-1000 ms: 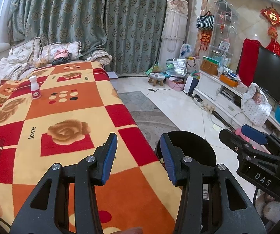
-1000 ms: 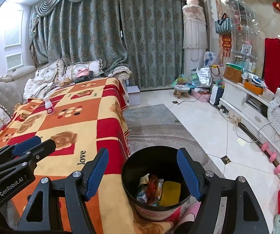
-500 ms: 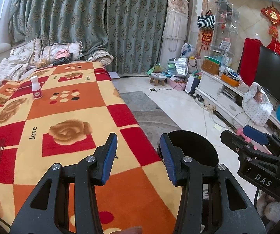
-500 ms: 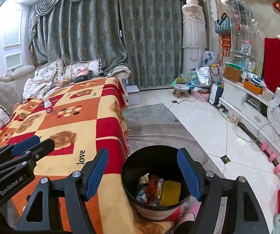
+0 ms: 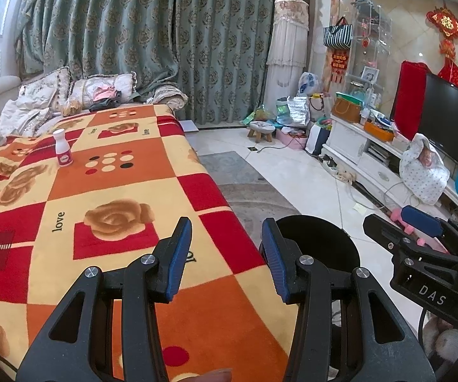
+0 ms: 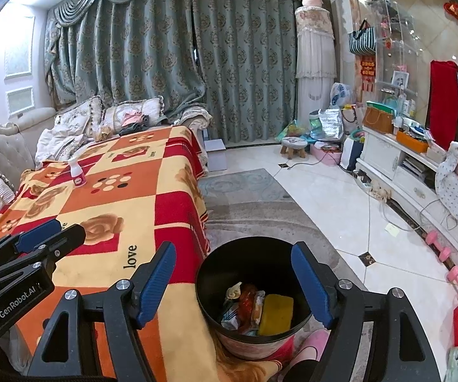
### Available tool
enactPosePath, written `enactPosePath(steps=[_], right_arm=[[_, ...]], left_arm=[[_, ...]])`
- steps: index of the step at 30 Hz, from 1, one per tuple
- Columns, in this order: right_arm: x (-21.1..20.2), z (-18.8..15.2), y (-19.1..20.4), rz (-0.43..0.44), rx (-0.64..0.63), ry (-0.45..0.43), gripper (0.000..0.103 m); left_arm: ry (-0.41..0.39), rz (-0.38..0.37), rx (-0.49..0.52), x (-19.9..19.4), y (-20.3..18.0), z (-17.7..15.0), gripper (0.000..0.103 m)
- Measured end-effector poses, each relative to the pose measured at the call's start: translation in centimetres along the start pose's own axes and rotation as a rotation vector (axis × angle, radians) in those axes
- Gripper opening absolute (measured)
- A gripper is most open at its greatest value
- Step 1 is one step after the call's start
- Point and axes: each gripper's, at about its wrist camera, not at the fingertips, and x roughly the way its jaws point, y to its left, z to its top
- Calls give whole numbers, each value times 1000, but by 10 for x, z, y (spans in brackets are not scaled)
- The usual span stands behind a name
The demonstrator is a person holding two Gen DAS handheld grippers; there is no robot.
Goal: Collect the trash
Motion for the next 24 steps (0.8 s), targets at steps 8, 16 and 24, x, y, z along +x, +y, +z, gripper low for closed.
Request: enactPosePath(steps=[8,16,24], right_arm=[[0,0,1,1,-1,1,74],[1,-2,0,-3,0,6,75],[2,-6,-1,-3,2,-1,76]], left_arm=[[-2,4,2,1,3,1,44],[-1,2,2,0,2,1,44],[-4,13,6,2,12,5,44]])
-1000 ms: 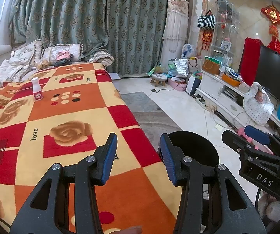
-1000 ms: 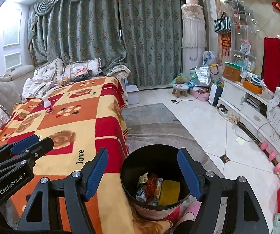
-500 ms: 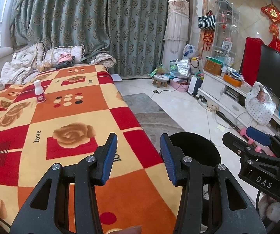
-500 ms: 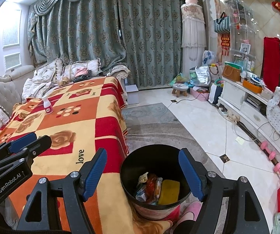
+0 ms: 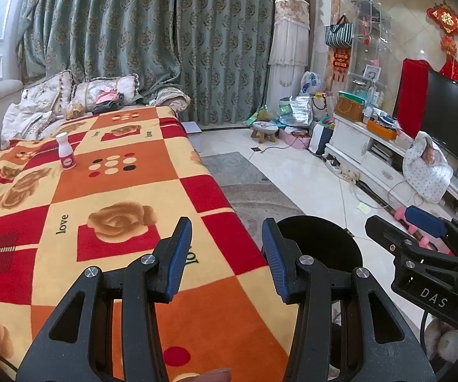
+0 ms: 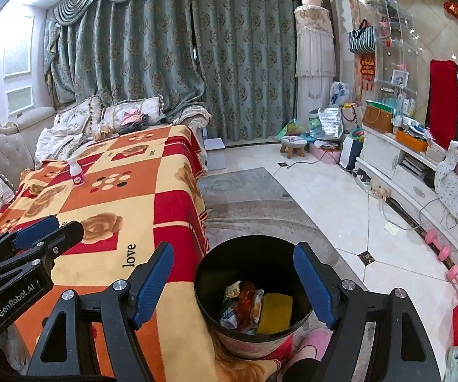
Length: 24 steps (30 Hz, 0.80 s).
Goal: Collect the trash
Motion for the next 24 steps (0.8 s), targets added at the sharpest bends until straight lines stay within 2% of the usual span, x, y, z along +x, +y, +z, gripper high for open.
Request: enactPosePath(steps=[24], right_arm=[[-1,-1,-1,1,1,1,77]], left_arm=[[0,1,5,0,-1,0,44]])
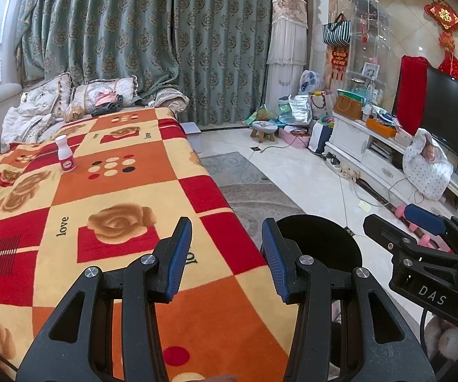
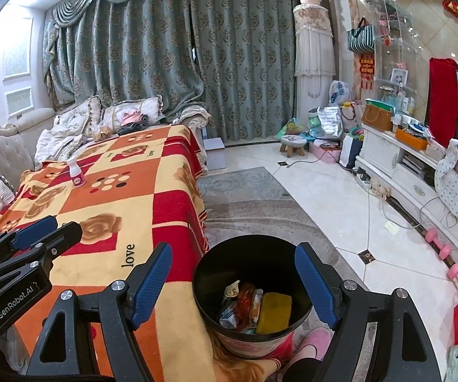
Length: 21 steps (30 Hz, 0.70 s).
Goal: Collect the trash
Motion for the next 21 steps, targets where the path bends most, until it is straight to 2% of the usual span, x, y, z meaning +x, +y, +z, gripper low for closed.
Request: enactPosePath(steps=[21], right_arm=[[1,-3,-2,-2,-6,15,79]], left_arm=[[2,-4,2,0,2,1,44]])
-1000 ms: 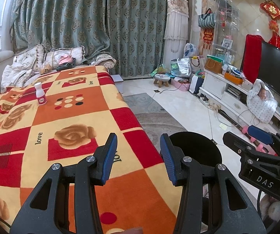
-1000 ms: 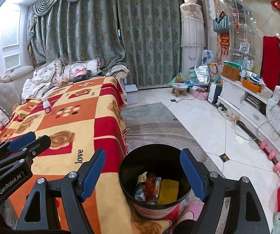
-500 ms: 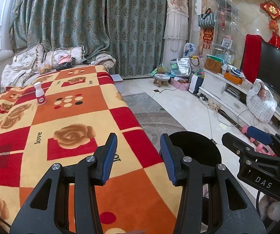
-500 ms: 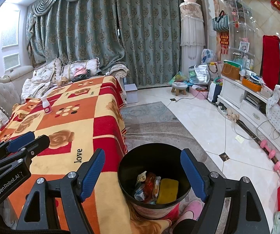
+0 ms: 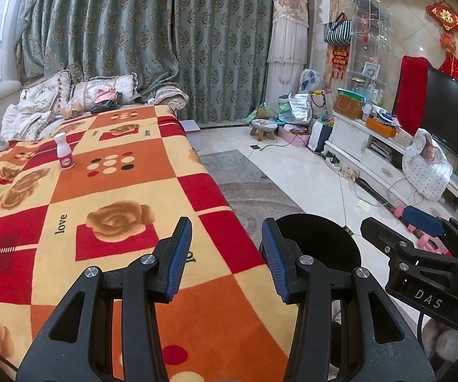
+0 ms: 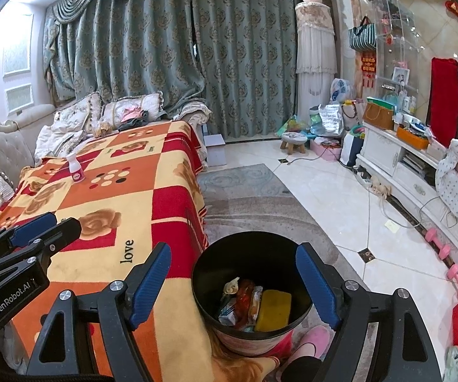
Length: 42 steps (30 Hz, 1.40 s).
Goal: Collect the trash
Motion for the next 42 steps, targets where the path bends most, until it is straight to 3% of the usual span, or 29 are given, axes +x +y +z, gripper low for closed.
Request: enactPosePath(steps=[42], right_arm=[[4,2,-2,0,-1,13,81]], left_arm=[[21,-21,12,4,-11,-8,44]])
